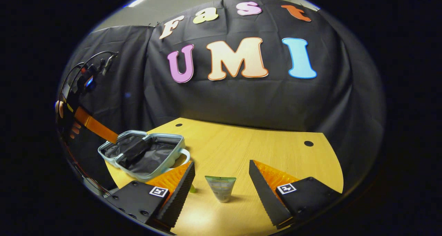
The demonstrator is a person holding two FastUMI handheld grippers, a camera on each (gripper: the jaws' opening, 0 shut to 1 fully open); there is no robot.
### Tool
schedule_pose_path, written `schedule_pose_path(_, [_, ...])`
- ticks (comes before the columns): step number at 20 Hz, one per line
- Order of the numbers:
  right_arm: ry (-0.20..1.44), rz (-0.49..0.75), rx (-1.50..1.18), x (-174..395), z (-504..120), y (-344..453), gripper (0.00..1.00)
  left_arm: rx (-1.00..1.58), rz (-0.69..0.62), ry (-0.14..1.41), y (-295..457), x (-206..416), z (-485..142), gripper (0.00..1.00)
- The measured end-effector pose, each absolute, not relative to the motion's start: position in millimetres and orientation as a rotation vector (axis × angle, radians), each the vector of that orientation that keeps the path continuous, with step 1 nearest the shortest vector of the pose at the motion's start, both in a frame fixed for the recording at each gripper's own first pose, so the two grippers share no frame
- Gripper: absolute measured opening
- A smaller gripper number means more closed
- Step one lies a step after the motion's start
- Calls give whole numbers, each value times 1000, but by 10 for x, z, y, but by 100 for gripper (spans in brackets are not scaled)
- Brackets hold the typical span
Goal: First open the suitcase, pack the skin care products into it, and then close the suitcase.
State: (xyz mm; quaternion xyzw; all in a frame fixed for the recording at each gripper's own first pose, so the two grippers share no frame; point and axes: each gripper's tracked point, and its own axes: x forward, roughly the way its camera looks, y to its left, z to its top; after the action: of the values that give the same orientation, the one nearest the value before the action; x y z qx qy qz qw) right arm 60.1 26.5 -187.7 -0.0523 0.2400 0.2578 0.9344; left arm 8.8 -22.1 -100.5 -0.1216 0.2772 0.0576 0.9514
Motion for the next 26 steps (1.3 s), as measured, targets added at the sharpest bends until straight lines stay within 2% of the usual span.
schedule_pose_path(4, [556, 630, -92, 564, -2137, 225, 98, -297, 94, 557, -733, 309, -1202, 96])
schedule_pose_path(5, [568, 652, -98, 547, -2212, 216, 94, -297, 92, 556, -835, 358, -1292, 96])
schedule_pose_path(6, [582, 675, -102, 540, -2299, 218, 98, -286, 90, 549, -882, 399, -1391, 96])
schedule_pose_path(8, [613, 710, -98, 540, -2453, 232, 98, -263, 93, 538, -979, 519, -1585, 96])
schedule_pose_path(13, [666, 735, -59, 572, -2788, 287, 98, -258, 89, 485, -1140, 973, -1936, 97])
schedule_pose_path(22, [702, 737, -135, 549, -3127, 296, 98, -269, 144, 361, -1067, 1557, -2104, 96])
schedule_pose_path(24, [715, 726, -146, 563, -3200, 284, 98, -246, 152, 368, -1052, 1619, -2183, 94])
schedule_pose_path(26, [724, 722, -161, 566, -3273, 293, 97, -239, 150, 379, -1060, 1680, -2249, 87])
